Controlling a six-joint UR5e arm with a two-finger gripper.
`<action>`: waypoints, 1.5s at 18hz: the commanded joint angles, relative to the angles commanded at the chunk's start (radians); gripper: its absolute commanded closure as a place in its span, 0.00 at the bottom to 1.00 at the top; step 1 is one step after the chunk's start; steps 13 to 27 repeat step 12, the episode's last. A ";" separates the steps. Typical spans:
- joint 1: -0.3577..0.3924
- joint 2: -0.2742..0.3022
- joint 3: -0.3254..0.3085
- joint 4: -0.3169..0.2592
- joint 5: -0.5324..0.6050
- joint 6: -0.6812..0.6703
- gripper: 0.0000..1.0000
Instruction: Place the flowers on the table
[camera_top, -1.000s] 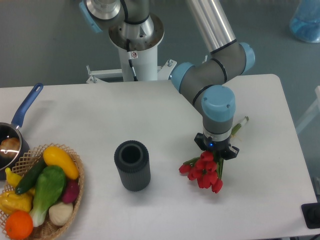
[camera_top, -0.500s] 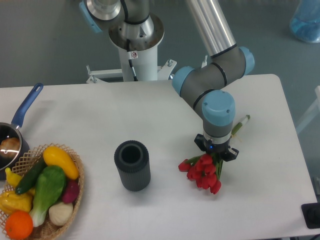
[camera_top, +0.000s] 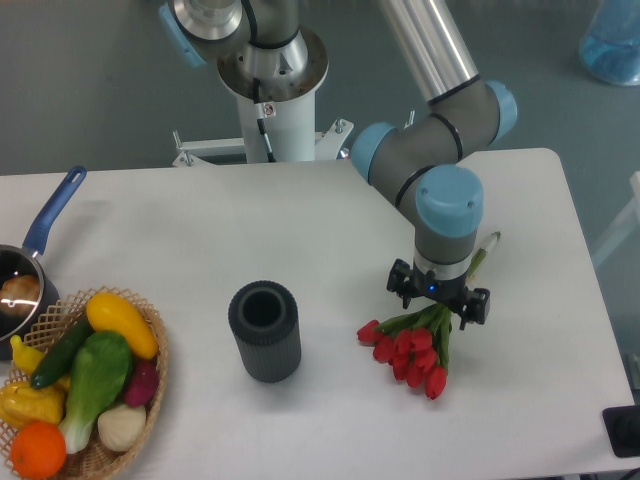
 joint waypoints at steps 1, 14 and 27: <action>0.015 0.014 0.002 0.002 -0.023 -0.009 0.00; 0.061 0.063 0.006 0.009 -0.114 -0.023 0.00; 0.061 0.063 0.006 0.009 -0.114 -0.023 0.00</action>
